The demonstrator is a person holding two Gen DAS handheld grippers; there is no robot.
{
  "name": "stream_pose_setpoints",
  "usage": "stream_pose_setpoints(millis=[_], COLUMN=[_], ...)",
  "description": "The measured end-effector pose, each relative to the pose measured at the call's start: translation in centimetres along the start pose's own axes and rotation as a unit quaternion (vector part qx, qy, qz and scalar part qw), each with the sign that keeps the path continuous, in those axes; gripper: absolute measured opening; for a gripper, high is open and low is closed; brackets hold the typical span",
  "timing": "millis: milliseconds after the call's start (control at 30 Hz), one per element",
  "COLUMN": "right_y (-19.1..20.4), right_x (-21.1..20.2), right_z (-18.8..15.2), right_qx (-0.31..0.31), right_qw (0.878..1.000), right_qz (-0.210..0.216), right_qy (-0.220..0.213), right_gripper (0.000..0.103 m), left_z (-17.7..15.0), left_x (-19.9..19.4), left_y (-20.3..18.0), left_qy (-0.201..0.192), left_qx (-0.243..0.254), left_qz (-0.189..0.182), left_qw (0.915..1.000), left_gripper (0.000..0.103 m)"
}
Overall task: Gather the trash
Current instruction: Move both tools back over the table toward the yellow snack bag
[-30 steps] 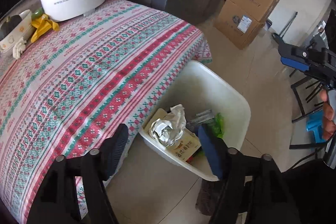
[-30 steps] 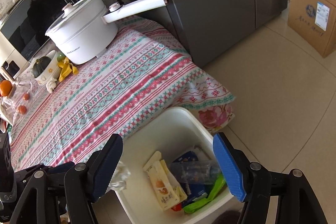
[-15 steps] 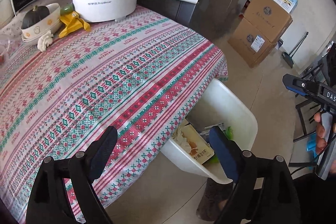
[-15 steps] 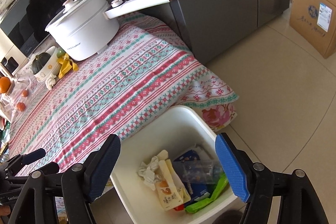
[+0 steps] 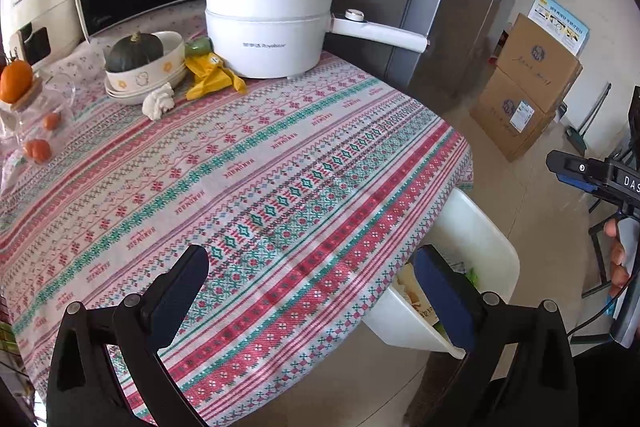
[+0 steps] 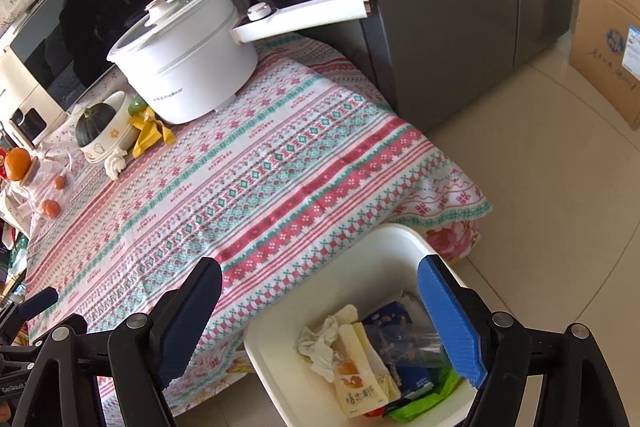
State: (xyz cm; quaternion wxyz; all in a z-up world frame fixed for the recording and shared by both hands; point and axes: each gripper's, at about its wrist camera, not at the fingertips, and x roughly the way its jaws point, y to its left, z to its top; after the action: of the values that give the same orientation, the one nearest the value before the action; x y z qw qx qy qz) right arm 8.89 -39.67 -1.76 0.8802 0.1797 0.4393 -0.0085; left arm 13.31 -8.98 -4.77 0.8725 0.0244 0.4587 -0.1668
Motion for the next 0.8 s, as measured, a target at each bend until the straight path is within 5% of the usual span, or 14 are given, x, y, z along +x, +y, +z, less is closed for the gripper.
stream_pose_setpoints(millis=[433, 800], right_y=[8.7, 15.3], right_x=[1.7, 3.4], right_z=[1.9, 3.6], right_qx=[-0.061, -0.090], right_qw=[0.997, 0.990], right_qz=[-0.008, -0.017], right_qy=[-0.039, -0.110], right_gripper=[0.093, 0.103], left_z=[2.1, 4.7], left_x=[-2.6, -2.3], left_y=[6.6, 11.6], left_qy=[-0.039, -0.086], left_qx=[-0.089, -0.138], left_qz=[0.022, 0.076], left_qw=[0.9951, 0.9837], left_gripper=[0.103, 0.103])
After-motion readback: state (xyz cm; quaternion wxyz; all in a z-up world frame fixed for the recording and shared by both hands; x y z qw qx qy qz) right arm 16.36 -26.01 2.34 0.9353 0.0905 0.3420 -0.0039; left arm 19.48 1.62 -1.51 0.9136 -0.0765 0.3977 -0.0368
